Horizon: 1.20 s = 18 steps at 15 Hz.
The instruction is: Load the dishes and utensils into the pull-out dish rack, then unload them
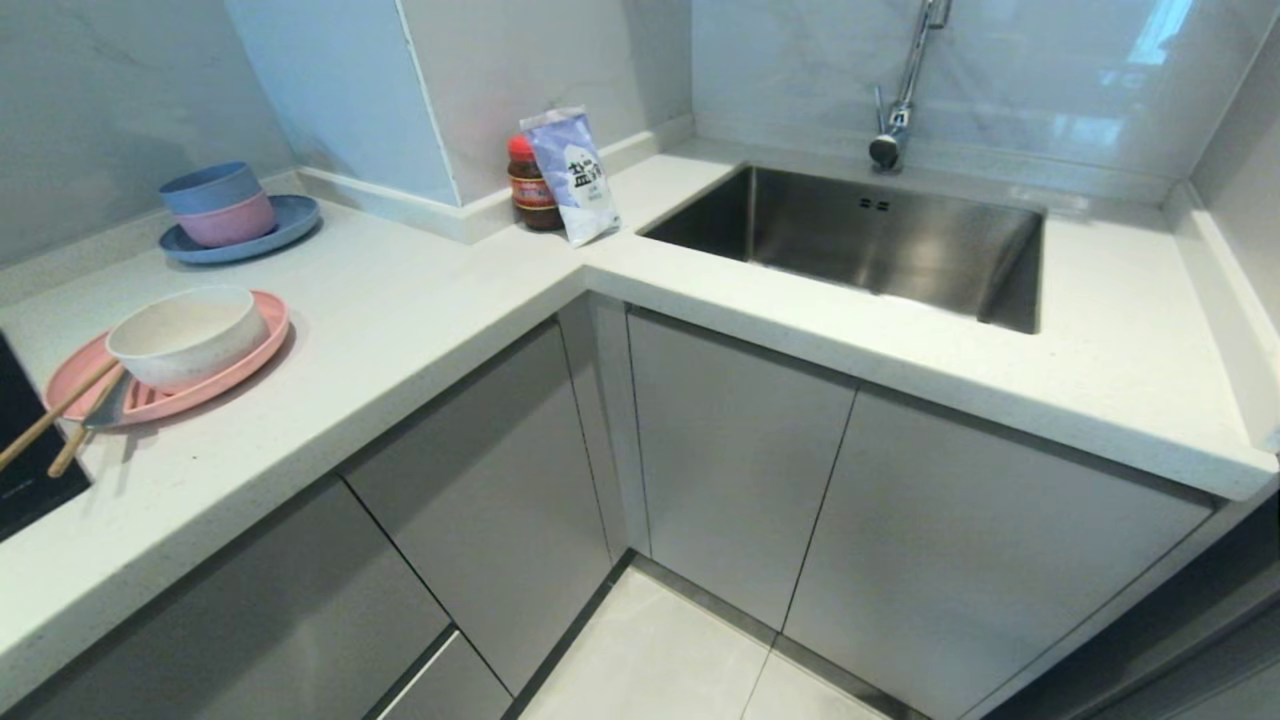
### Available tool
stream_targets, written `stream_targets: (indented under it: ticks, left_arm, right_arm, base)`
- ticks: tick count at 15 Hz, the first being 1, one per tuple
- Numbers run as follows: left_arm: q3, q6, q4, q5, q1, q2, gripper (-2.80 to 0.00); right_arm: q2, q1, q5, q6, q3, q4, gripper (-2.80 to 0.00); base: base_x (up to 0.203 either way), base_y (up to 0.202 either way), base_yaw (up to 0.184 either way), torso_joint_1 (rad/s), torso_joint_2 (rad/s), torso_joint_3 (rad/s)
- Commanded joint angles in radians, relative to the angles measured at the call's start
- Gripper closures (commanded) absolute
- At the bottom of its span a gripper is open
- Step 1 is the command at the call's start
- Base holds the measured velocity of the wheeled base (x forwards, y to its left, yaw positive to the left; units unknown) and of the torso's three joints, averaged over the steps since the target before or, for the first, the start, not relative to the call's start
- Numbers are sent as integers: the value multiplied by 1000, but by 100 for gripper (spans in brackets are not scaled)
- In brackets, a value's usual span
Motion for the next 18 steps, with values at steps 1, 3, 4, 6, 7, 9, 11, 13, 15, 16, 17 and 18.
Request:
stream_targets:
  ticks: [1, 3, 4, 6, 7, 9, 11, 13, 15, 16, 17, 18]
  left_arm:
    - [18, 2, 1, -4, 0, 2, 0]
    - [18, 1, 1, -3, 0, 2, 0]
    - [18, 1, 1, -2, 0, 2, 0]
    - [18, 2, 1, -4, 0, 2, 0]
    - [18, 1, 1, -4, 0, 2, 0]
    - [18, 2, -1, -5, 0, 2, 0]
    - [20, 1, -3, 1, 0, 2, 0]
    - [20, 4, -4, 1, 0, 2, 0]
    - [20, 1, -5, 0, 0, 2, 0]
    - [20, 2, -2, -4, 0, 2, 0]
    - [19, 5, -2, -5, 0, 2, 0]
    - [20, 7, -4, -5, 0, 2, 0]
  right_arm:
    - [-3, 0, 0, 0, 2, 0, 0]
    - [-3, 0, 0, 0, 2, 0, 0]
    - [-3, 0, 0, 0, 2, 0, 0]
    - [-3, 0, 0, 0, 2, 0, 0]
    - [-3, 0, 0, 0, 2, 0, 0]
    - [-3, 0, 0, 0, 2, 0, 0]
    - [-3, 0, 0, 0, 2, 0, 0]
    - [-3, 0, 0, 0, 2, 0, 0]
    - [-3, 0, 0, 0, 2, 0, 0]
    - [-3, 0, 0, 0, 2, 0, 0]
    - [-3, 0, 0, 0, 2, 0, 0]
    - [-3, 0, 0, 0, 2, 0, 0]
  base:
    - [0, 0, 0, 3, 2, 212]
    - [0, 0, 0, 2, -1, 203]
    - [0, 0, 0, 2, -1, 187]
    - [0, 0, 0, 5, 2, 204]
    - [0, 0, 0, 2, -2, 199]
    - [0, 0, 0, 1, 2, 197]
    - [0, 0, 0, 0, 0, 208]
    - [0, 0, 0, 2, 2, 206]
    - [0, 0, 0, 4, 4, 204]
    - [0, 0, 0, -2, -2, 204]
    - [0, 0, 0, 2, 0, 203]
    - [0, 0, 0, 0, 2, 195]
